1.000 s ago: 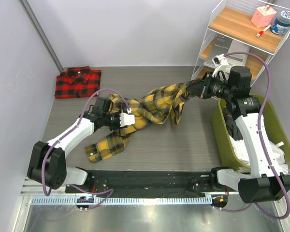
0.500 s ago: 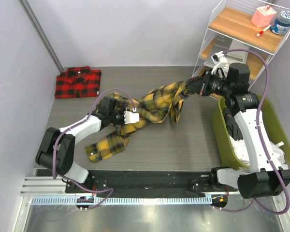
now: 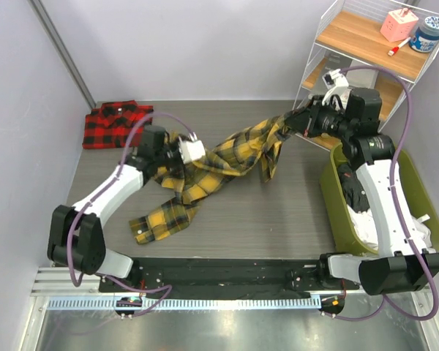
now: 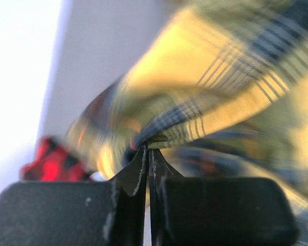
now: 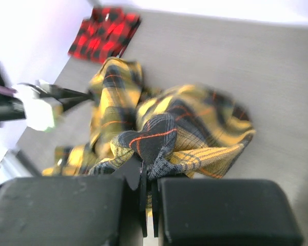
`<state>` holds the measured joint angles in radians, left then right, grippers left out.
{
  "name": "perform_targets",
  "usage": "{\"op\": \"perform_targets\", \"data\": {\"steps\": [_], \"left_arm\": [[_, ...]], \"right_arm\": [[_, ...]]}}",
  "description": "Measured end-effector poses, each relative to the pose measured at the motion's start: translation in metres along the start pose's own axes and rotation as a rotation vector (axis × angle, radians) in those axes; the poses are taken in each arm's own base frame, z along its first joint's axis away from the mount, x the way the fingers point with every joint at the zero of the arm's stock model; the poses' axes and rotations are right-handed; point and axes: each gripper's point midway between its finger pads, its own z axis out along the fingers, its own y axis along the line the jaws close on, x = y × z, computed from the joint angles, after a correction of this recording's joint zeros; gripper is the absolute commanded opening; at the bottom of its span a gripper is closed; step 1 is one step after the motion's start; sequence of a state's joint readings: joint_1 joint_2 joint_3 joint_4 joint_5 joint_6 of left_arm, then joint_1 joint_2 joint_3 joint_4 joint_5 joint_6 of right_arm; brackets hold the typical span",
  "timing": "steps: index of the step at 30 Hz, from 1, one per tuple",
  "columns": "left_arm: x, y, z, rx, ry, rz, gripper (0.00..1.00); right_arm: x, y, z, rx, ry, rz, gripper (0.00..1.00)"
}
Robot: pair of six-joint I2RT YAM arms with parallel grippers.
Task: Fold and stack the long sleeve shirts
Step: Flatten the shirt out
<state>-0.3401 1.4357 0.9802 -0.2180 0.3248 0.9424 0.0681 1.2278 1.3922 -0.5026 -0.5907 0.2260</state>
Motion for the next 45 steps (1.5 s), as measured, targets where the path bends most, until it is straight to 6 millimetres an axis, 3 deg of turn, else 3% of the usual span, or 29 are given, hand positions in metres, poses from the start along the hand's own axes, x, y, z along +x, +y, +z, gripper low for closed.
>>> {"op": "perform_targets", "data": {"steps": [3,7,9,11,15,20,22,25,27,32,37,39,42,45], "left_arm": [[-0.023,0.065,-0.031,-0.136,-0.026,-0.116,0.00],[-0.069,0.172,-0.101,-0.402,-0.130,-0.258,0.00],[-0.091,0.212,-0.141,-0.524,-0.189,-0.299,0.00],[-0.113,0.236,-0.171,-0.607,-0.244,-0.319,0.00],[-0.136,0.257,-0.204,-0.704,-0.301,-0.348,0.00],[-0.135,0.258,-0.213,-0.735,-0.303,-0.389,0.00],[-0.137,0.252,-0.220,-0.737,-0.315,-0.405,0.00],[-0.146,0.236,-0.248,-0.754,-0.348,-0.415,0.00],[-0.160,0.221,-0.285,-0.788,-0.401,-0.404,0.00],[-0.210,0.167,-0.405,-0.901,-0.626,-0.321,0.00],[-0.250,0.111,-0.504,-0.980,-0.850,-0.221,0.00],[-0.260,0.101,-0.530,-1.008,-0.910,-0.204,0.00],[-0.265,0.102,-0.548,-1.047,-0.939,-0.222,0.00],[-0.261,0.119,-0.544,-1.070,-0.910,-0.259,0.00]], "right_arm": [[-0.035,-0.004,0.005,0.030,-0.070,-0.048,0.01],[-0.105,-0.011,0.012,0.081,-0.251,-0.116,0.01],[-0.142,-0.013,0.012,0.102,-0.359,-0.146,0.01],[-0.172,-0.011,0.012,0.105,-0.447,-0.169,0.01],[-0.222,-0.001,0.005,0.102,-0.586,-0.220,0.01],[-0.247,0.013,-0.015,0.107,-0.677,-0.267,0.01],[-0.252,0.023,-0.031,0.111,-0.705,-0.286,0.01],[-0.258,0.046,-0.066,0.114,-0.760,-0.331,0.01],[-0.262,0.072,-0.104,0.109,-0.818,-0.373,0.01],[-0.265,0.158,-0.229,0.069,-1.052,-0.507,0.01],[-0.258,0.240,-0.350,0.001,-1.309,-0.631,0.01],[-0.254,0.267,-0.392,-0.017,-1.413,-0.674,0.01],[-0.252,0.288,-0.431,-0.010,-1.525,-0.719,0.01],[-0.256,0.288,-0.431,0.008,-1.542,-0.743,0.01]]}}
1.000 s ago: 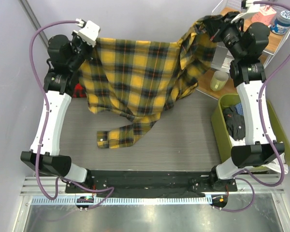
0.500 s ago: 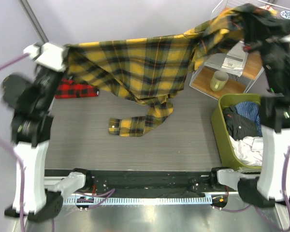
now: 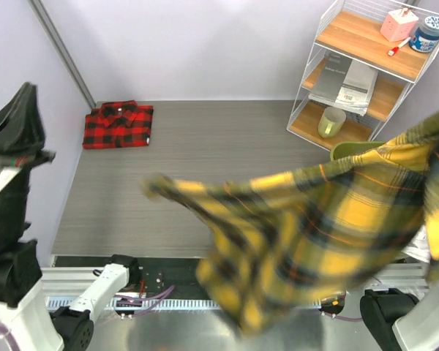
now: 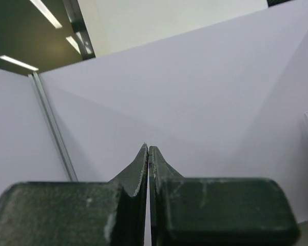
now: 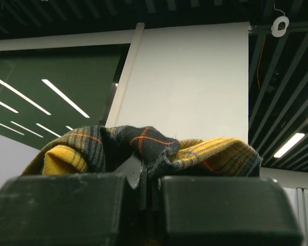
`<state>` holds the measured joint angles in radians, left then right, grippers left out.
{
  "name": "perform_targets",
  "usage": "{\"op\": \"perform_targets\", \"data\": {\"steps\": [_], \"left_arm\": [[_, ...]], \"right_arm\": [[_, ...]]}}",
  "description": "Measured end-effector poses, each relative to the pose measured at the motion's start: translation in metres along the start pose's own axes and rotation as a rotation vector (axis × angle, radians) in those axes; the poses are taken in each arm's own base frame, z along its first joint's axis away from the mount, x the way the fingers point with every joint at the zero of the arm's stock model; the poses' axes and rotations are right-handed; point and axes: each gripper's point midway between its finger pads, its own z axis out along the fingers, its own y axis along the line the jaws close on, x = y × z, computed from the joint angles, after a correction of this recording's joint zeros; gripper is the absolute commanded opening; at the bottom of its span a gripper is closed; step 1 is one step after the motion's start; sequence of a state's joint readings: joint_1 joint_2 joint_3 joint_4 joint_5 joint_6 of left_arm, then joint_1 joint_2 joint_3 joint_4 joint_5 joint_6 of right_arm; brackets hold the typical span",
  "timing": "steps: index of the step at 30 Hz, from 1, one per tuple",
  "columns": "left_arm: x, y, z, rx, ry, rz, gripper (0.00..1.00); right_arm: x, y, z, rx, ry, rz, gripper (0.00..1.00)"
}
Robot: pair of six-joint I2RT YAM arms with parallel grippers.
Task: Fold and stack the long sleeve shirts
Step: Flatten the shirt out
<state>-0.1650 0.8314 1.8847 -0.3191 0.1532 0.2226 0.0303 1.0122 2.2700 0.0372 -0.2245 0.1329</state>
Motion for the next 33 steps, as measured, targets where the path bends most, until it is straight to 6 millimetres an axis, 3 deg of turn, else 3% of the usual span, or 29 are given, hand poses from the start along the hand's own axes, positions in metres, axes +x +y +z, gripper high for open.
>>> {"op": "perform_targets", "data": {"steps": [1,3,5,7,8,9,10,12,14,15,17,19,21,24,27,30,33], "left_arm": [[0.009,0.001,0.005,-0.005,0.023,0.002,0.00],[0.047,-0.003,0.017,-0.005,0.106,0.009,0.00],[0.103,-0.018,0.026,0.044,0.223,0.012,0.03],[0.175,-0.052,0.023,0.179,0.378,-0.008,0.44],[0.212,-0.072,0.017,0.262,0.462,-0.031,0.59],[0.236,-0.089,0.009,0.332,0.514,-0.056,0.85],[0.273,-0.116,-0.004,0.428,0.586,-0.125,0.89],[0.328,-0.159,-0.042,0.568,0.718,-0.244,0.91],[0.369,-0.200,-0.091,0.679,0.857,-0.385,0.91],[0.378,-0.220,-0.111,0.731,0.904,-0.440,0.91],[0.379,-0.253,-0.134,0.832,0.926,-0.494,0.89],[0.370,-0.289,-0.147,0.932,0.903,-0.534,0.84],[0.367,-0.316,-0.153,0.981,0.895,-0.569,0.80],[0.383,-0.341,-0.151,0.969,0.940,-0.603,0.76],[0.414,-0.368,-0.161,0.951,1.046,-0.636,0.76],[0.436,-0.390,-0.176,0.973,1.124,-0.665,0.76],[0.442,-0.409,-0.186,1.024,1.133,-0.707,0.73]], "right_arm": [[0.008,-0.002,0.002,-0.001,0.007,-0.003,0.01],[0.050,-0.007,0.005,-0.001,0.071,0.008,0.01],[0.112,-0.012,0.004,-0.010,0.173,0.041,0.01],[0.213,-0.017,-0.011,-0.020,0.352,0.105,0.01],[0.265,-0.017,-0.026,-0.019,0.446,0.142,0.01],[0.309,-0.016,-0.042,-0.015,0.535,0.174,0.01],[0.354,-0.014,-0.064,-0.007,0.629,0.207,0.01],[0.453,-0.006,-0.129,0.018,0.869,0.281,0.01],[0.508,0.003,-0.184,0.040,1.055,0.336,0.01],[0.525,0.008,-0.209,0.049,1.137,0.359,0.01],[0.530,0.013,-0.227,0.053,1.198,0.373,0.01],[0.517,0.013,-0.218,0.046,1.169,0.361,0.01],[0.489,0.012,-0.199,0.032,1.102,0.336,0.01],[0.444,0.009,-0.170,0.015,0.989,0.294,0.01],[0.406,0.008,-0.149,0.008,0.891,0.264,0.01],[0.389,0.006,-0.137,0.006,0.843,0.251,0.01],[0.390,0.005,-0.133,0.008,0.841,0.249,0.01]]}}
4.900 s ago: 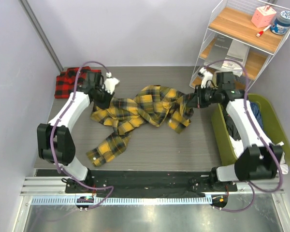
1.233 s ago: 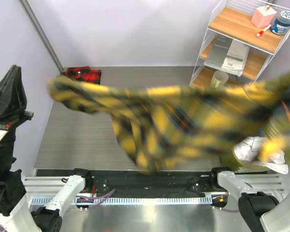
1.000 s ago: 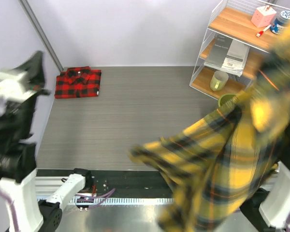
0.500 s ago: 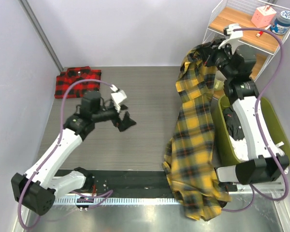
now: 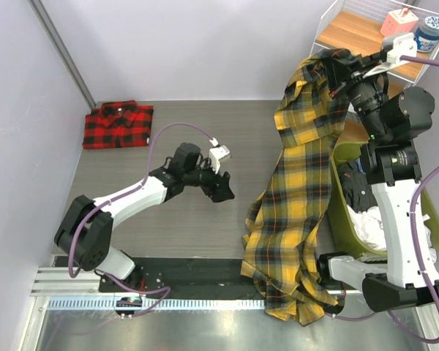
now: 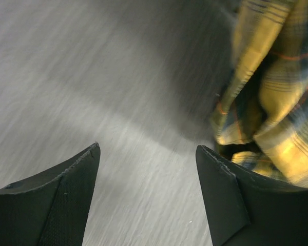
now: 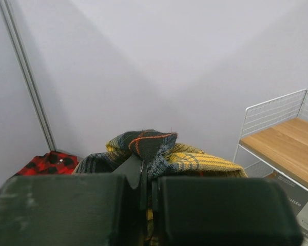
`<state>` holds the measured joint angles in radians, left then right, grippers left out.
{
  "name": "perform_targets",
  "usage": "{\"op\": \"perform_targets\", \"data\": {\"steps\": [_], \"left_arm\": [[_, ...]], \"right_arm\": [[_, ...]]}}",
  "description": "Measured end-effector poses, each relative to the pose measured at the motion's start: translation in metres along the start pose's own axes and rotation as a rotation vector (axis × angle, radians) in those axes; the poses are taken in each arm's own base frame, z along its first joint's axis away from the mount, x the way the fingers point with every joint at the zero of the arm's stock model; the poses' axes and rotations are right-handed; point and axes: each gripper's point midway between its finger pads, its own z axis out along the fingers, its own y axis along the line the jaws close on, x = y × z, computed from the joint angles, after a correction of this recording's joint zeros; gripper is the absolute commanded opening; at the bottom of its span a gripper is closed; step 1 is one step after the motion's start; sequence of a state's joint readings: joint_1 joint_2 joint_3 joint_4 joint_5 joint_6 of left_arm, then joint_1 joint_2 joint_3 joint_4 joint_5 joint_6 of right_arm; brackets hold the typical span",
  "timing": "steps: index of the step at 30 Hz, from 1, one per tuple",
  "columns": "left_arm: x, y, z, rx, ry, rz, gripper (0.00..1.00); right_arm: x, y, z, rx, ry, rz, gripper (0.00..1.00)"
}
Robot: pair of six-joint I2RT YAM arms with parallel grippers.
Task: Fold and stack the long sleeve shirts
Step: Flatten the shirt out
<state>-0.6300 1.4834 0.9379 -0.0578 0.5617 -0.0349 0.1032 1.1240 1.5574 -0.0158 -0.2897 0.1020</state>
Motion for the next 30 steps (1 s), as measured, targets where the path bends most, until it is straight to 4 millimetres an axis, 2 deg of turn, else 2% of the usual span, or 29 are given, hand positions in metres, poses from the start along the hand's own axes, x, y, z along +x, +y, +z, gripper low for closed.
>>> {"op": "perform_targets", "data": {"steps": [2,6,10,12,14,21,24,27,28,30], "left_arm": [[0.004,-0.010,0.005,0.052,-0.003,0.007,0.72],[0.006,-0.043,0.012,0.187,-0.014,0.045,0.72],[0.012,-0.073,0.020,0.260,-0.002,0.100,0.72],[0.014,-0.081,0.025,0.273,0.002,0.117,0.72],[0.018,-0.080,0.034,0.262,0.009,0.123,0.72],[0.036,-0.055,0.061,0.190,0.043,0.086,0.73],[0.040,-0.053,0.072,0.196,0.048,0.075,0.73],[0.035,-0.061,0.081,0.235,0.029,0.059,0.49],[0.033,-0.064,0.084,0.252,0.021,0.054,0.31],[0.027,-0.071,0.085,0.281,0.008,0.035,0.16]], "right_arm": [[0.004,-0.001,0.002,0.001,0.010,0.003,0.01],[0.014,-0.003,0.005,0.005,0.042,0.011,0.01],[0.014,-0.003,0.005,0.005,0.042,0.011,0.01],[0.012,-0.003,0.005,0.005,0.038,0.009,0.01],[0.009,-0.002,0.005,0.004,0.033,0.008,0.01],[-0.009,0.000,0.004,-0.002,0.001,-0.011,0.01],[-0.012,0.001,0.003,-0.003,-0.005,-0.021,0.01],[-0.013,0.000,0.003,-0.003,-0.005,-0.028,0.01],[-0.013,0.000,0.002,-0.002,0.000,-0.030,0.01],[-0.012,0.000,0.001,-0.001,0.008,-0.037,0.01]]}}
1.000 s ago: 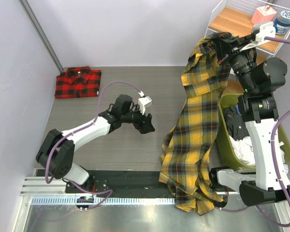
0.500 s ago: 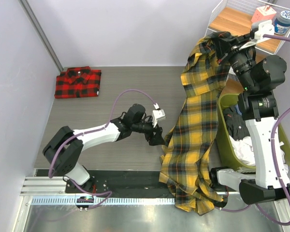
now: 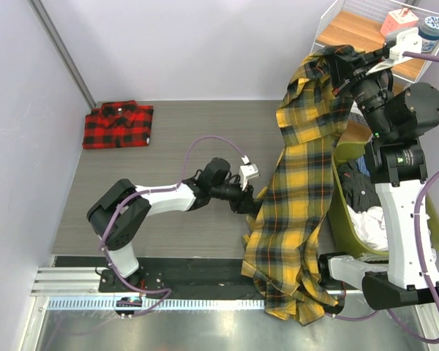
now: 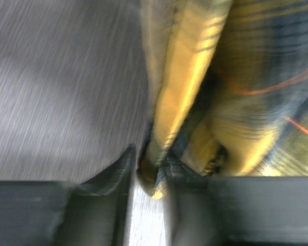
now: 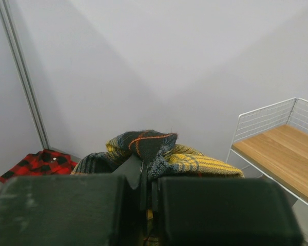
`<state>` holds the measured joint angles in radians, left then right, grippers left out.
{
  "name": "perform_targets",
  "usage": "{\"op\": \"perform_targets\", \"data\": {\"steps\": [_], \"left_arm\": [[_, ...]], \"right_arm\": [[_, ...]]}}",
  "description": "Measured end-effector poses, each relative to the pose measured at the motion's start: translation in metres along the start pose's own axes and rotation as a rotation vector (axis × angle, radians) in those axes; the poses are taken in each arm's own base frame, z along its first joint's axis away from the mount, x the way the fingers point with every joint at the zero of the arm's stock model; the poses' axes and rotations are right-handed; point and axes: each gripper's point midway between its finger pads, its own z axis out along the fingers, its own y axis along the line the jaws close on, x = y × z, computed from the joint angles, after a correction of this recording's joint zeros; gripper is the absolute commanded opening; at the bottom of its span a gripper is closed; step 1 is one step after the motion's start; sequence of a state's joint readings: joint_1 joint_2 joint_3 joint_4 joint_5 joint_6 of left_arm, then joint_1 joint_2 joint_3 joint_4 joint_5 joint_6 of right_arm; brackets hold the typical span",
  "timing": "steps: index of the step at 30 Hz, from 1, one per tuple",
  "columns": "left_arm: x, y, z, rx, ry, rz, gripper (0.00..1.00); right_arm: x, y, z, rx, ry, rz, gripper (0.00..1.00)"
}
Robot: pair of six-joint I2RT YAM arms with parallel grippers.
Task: Fold and stack the long sleeve shirts
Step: Flatten the shirt out
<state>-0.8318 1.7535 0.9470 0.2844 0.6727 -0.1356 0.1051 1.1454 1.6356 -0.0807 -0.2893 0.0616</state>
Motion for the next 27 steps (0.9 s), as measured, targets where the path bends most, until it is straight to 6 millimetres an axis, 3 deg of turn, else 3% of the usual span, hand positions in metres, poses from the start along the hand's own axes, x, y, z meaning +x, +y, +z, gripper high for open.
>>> {"op": "perform_targets", "data": {"steps": [1,2,4,6,9,11,13,15,17,23,27], "left_arm": [[-0.003,-0.001,-0.001,0.007,-0.008,-0.008,0.03],[-0.006,-0.003,-0.002,0.016,-0.013,-0.014,0.00],[-0.014,-0.001,-0.013,0.010,-0.013,-0.036,0.00],[-0.027,0.013,-0.046,-0.061,-0.018,-0.071,0.00],[-0.065,0.051,-0.124,-0.239,-0.101,-0.082,0.00],[-0.094,0.076,-0.195,-0.406,-0.158,-0.053,0.00],[-0.120,0.084,-0.260,-0.573,-0.184,0.015,0.00],[-0.141,0.066,-0.297,-0.667,-0.174,0.123,0.00],[-0.150,0.044,-0.316,-0.714,-0.156,0.214,0.00],[-0.149,-0.003,-0.371,-0.906,-0.096,0.393,0.00],[-0.155,-0.042,-0.408,-1.027,-0.139,0.534,0.00]], "right_arm": [[0.000,0.000,-0.001,0.001,0.005,-0.004,0.01],[0.001,0.000,-0.001,0.002,0.008,-0.006,0.01],[0.000,-0.001,-0.003,0.008,0.010,-0.014,0.01],[-0.003,-0.002,-0.006,0.019,0.005,-0.025,0.01],[-0.011,-0.002,-0.016,0.036,-0.010,-0.036,0.01],[-0.015,-0.001,-0.027,0.047,-0.021,-0.040,0.01],[-0.019,0.000,-0.036,0.058,-0.029,-0.041,0.01],[-0.025,0.001,-0.044,0.068,-0.039,-0.043,0.01],[-0.031,0.001,-0.049,0.083,-0.051,-0.045,0.01],[-0.040,0.002,-0.068,0.108,-0.039,-0.050,0.01],[-0.058,0.009,-0.096,0.105,-0.043,-0.132,0.01]]}}
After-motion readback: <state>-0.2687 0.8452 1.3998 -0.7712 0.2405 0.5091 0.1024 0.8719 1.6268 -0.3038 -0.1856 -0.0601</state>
